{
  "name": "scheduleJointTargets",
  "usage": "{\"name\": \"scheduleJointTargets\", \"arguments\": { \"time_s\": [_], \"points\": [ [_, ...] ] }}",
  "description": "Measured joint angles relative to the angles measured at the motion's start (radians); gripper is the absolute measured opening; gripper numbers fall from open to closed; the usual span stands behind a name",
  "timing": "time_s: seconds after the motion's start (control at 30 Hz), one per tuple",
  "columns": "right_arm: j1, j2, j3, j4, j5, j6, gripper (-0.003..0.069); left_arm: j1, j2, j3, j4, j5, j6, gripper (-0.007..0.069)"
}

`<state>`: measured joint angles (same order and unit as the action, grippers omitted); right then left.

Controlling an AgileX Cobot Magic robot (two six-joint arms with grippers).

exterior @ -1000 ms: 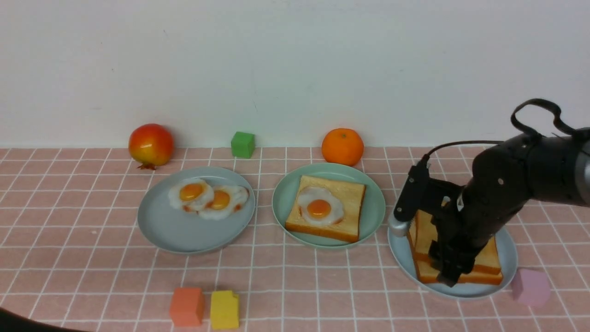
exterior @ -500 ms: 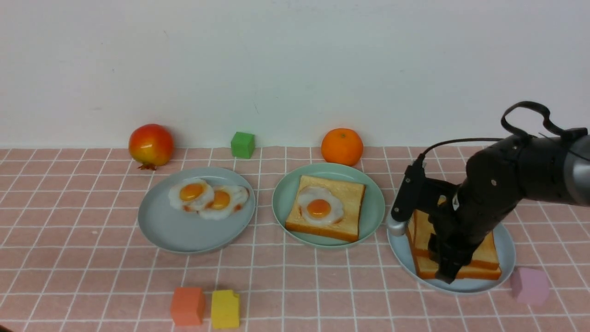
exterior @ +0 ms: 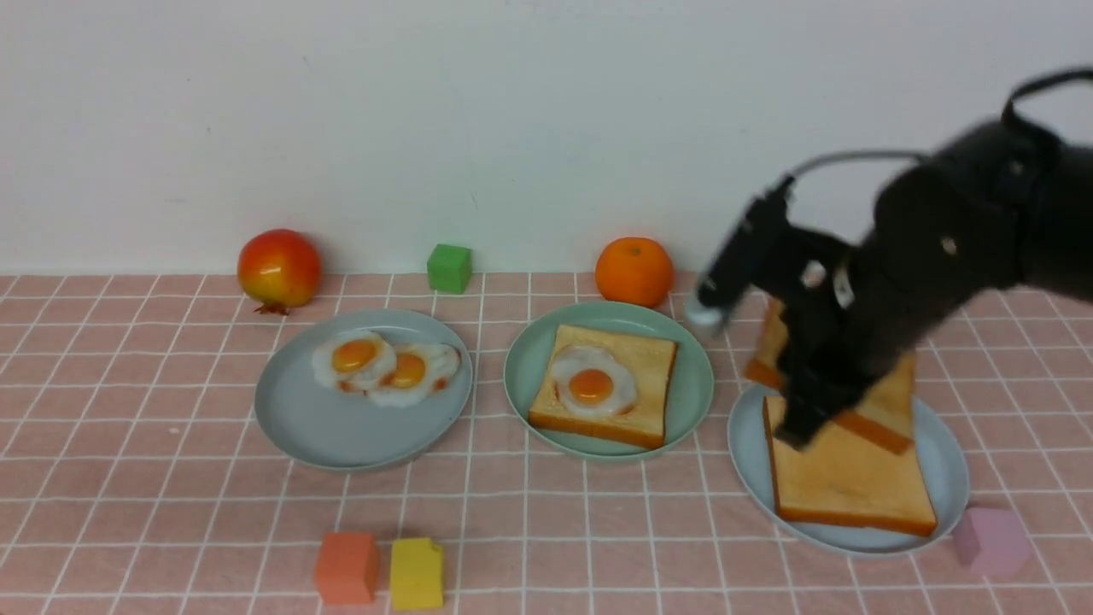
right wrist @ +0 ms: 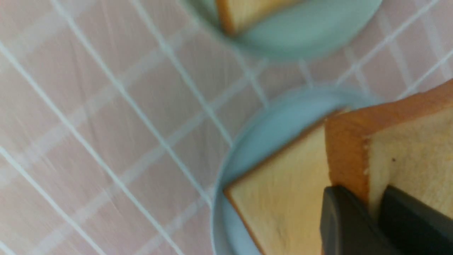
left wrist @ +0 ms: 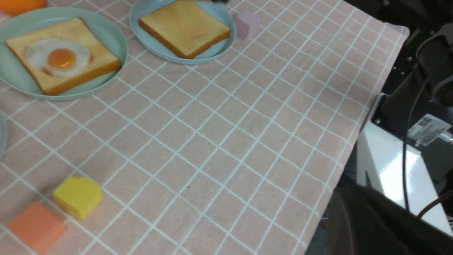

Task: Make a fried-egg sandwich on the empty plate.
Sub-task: Use your right arm to place a slice of bread on the fried egg in the middle

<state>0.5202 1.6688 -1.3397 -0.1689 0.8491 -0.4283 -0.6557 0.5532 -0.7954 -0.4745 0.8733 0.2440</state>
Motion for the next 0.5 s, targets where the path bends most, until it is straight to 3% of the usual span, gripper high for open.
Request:
{"name": "scheduleJointTargets", "arguments": {
  "time_s": [0.23, 0.5],
  "points": [
    [0.109, 0.152, -0.206, 0.004, 0.020, 0.100, 0.0134, 0.000, 0.000, 0.000, 0.005, 0.002, 0.000, 0.0012],
    [0.135, 0.422, -0.457, -0.026, 0.064, 0.106, 0.0134, 0.000, 0.000, 0.000, 0.010, 0.008, 0.000, 0.0012]
  ]
}}
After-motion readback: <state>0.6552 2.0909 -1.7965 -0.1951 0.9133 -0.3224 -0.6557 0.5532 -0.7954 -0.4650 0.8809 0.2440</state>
